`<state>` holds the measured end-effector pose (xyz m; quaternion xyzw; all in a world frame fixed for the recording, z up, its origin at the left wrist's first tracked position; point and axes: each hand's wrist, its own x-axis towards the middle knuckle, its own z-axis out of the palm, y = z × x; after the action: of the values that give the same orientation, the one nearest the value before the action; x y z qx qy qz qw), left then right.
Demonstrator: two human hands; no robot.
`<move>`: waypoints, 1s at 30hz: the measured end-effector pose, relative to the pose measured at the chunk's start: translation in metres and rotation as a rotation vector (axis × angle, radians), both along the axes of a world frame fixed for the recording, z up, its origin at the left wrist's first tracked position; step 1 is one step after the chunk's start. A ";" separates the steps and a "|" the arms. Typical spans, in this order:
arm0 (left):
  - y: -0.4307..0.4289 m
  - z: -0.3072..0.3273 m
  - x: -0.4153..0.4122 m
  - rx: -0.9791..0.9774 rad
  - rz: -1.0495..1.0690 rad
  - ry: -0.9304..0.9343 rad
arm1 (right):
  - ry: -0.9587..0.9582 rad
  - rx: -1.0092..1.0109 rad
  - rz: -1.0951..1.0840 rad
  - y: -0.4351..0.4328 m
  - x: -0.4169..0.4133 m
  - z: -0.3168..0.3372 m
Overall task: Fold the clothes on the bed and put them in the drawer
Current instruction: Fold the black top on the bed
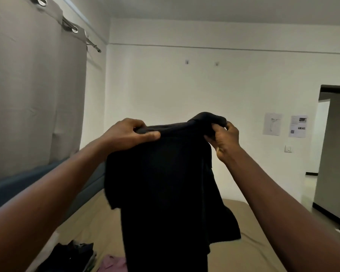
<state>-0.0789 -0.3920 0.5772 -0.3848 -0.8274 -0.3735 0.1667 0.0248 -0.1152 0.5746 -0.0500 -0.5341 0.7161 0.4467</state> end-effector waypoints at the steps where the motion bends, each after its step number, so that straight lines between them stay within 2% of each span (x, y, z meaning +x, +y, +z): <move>1: 0.000 0.000 0.002 -0.054 0.013 0.055 | -0.001 0.001 -0.009 0.005 0.003 0.000; 3: 0.005 0.001 0.008 0.065 -0.013 0.086 | 0.001 0.143 -0.015 0.005 0.010 -0.011; 5: 0.012 0.006 0.018 0.269 -0.051 0.059 | -0.063 0.348 0.148 0.000 0.013 -0.045; 7: 0.018 0.014 0.027 0.365 -0.013 0.092 | -0.404 0.545 0.353 -0.006 0.014 -0.095; 9: 0.019 0.021 0.034 0.365 0.073 0.145 | -0.723 0.719 0.455 -0.006 0.015 -0.136; 11: 0.013 0.025 0.036 0.345 0.121 0.184 | -0.765 0.777 0.424 -0.003 0.014 -0.152; 13: -0.002 0.025 0.035 0.287 0.206 0.273 | -0.702 0.673 0.268 0.001 0.016 -0.146; 15: -0.020 0.025 0.034 0.213 0.274 0.349 | -0.594 0.415 0.155 0.013 0.015 -0.129; 18: -0.039 0.023 0.040 0.097 0.316 0.359 | -0.272 -0.082 0.211 0.026 0.015 -0.103; 20: -0.040 0.020 0.041 0.074 0.337 0.312 | -0.197 -0.163 0.210 0.010 0.017 -0.092; 21: -0.037 0.020 0.041 0.114 0.332 0.254 | -0.216 -0.091 0.176 -0.001 0.017 -0.090; 23: -0.032 0.019 0.043 0.247 0.336 0.114 | -0.277 0.277 0.041 -0.022 0.022 -0.092; 25: -0.039 0.017 0.039 0.327 0.399 0.095 | -0.306 0.881 -0.038 -0.027 0.039 -0.095; 27: -0.057 0.016 0.041 0.261 0.416 0.125 | -0.477 1.377 -0.037 -0.011 0.046 -0.092; 28: -0.069 0.017 0.046 0.203 0.353 0.100 | -0.577 1.513 -0.052 -0.001 0.048 -0.092; 29: -0.079 0.017 0.051 0.142 0.255 0.023 | -0.623 1.534 -0.098 0.009 0.048 -0.093; 30: -0.088 0.018 0.059 0.057 0.168 -0.082 | -0.609 1.468 -0.186 0.019 0.046 -0.092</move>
<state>-0.0198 -0.4805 0.5952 -0.2936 -0.8520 -0.3969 0.1742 0.0713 -0.0960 0.4822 0.0190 -0.9611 0.0962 0.2580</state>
